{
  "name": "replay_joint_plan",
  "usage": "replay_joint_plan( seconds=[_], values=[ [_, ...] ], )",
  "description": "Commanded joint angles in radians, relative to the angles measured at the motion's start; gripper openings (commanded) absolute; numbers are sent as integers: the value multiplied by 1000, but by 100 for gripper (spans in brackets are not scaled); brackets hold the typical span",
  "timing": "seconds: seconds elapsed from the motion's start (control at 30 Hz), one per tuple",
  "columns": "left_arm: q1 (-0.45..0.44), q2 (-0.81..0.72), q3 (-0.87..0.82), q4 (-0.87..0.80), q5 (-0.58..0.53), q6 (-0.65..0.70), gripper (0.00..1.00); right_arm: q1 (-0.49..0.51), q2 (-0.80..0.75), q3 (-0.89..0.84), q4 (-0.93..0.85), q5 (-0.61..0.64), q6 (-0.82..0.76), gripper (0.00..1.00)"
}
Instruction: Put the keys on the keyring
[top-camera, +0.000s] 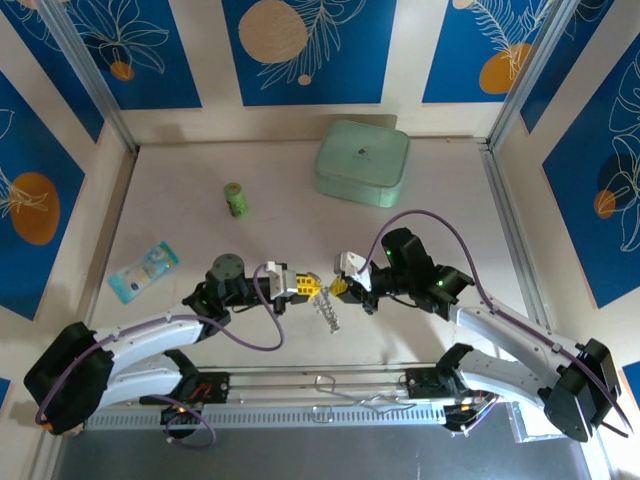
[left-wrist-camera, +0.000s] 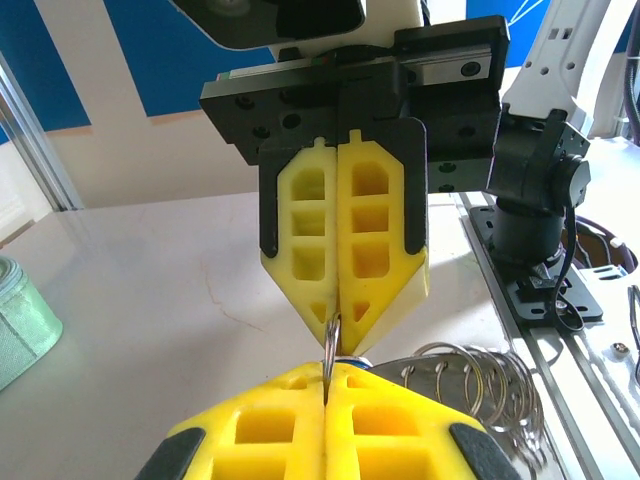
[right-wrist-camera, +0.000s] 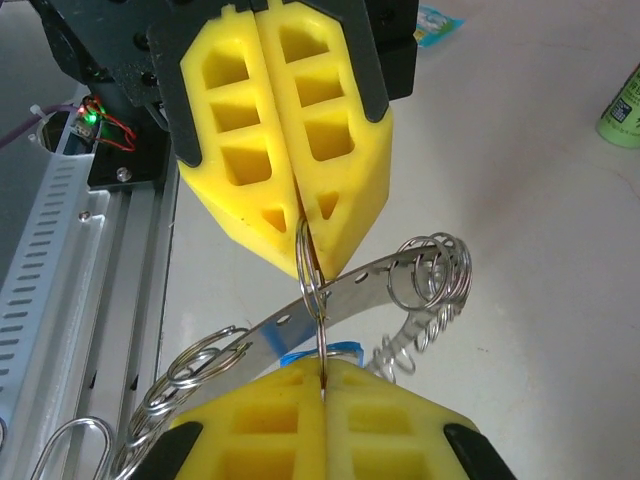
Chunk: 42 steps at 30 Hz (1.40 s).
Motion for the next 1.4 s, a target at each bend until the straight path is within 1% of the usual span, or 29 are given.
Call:
replay_joint_plan(
  seconds=[0.0,0.07,0.2,0.27,0.33,0.37,0.47,0.5,0.67,0.83,0.9,0.97,1.0,1.03,1.07,1.1,1.13,1.2,1.27,1.37],
  values=[
    [-5,-24,-8,44,23,-11,0,-6,-4,17,-30,-6,-6,0],
    [-6,-18,-6,66,37,-21,0,-4,6,15,-24,-9,-2,0],
    [-6,12,1,155,108,-70,0,11,65,38,-50,5,-11,0],
    [-6,23,10,167,145,-83,0,21,85,57,-73,14,-14,0],
    [-5,26,19,156,159,-84,0,20,74,54,-62,13,-9,0],
    [-5,26,21,151,157,-80,0,20,54,42,-44,13,-9,2],
    [-5,24,18,130,145,-59,0,14,-21,-7,18,6,-6,21],
    [-5,27,16,131,140,-56,0,13,-43,-20,31,-4,-8,24],
    [-5,49,5,194,124,-81,0,12,-74,-32,48,-61,-12,26],
    [-4,65,7,216,125,-94,0,14,-45,-23,71,-73,-6,23],
    [-6,68,9,219,127,-95,0,12,-37,-23,92,-61,-1,17],
    [-5,69,7,219,125,-97,0,14,-33,-18,97,-58,-1,4],
    [-6,69,8,217,122,-97,0,14,-32,-15,94,-57,-5,0],
    [-5,65,6,211,113,-93,0,13,-34,-12,86,-55,-8,0],
    [-5,60,3,198,93,-90,3,14,-35,-6,75,-52,-13,0],
    [-5,54,2,180,74,-83,14,14,-36,1,61,-49,-17,0],
    [-4,43,3,144,53,-67,20,14,-34,11,37,-43,-24,0],
    [-5,19,23,21,26,-16,22,20,-27,40,-21,-23,-44,0],
    [-5,-4,59,-127,12,47,22,32,-13,74,-89,9,-74,0],
    [-5,-18,93,-240,9,98,17,59,10,112,-161,45,-109,0]
  ],
)
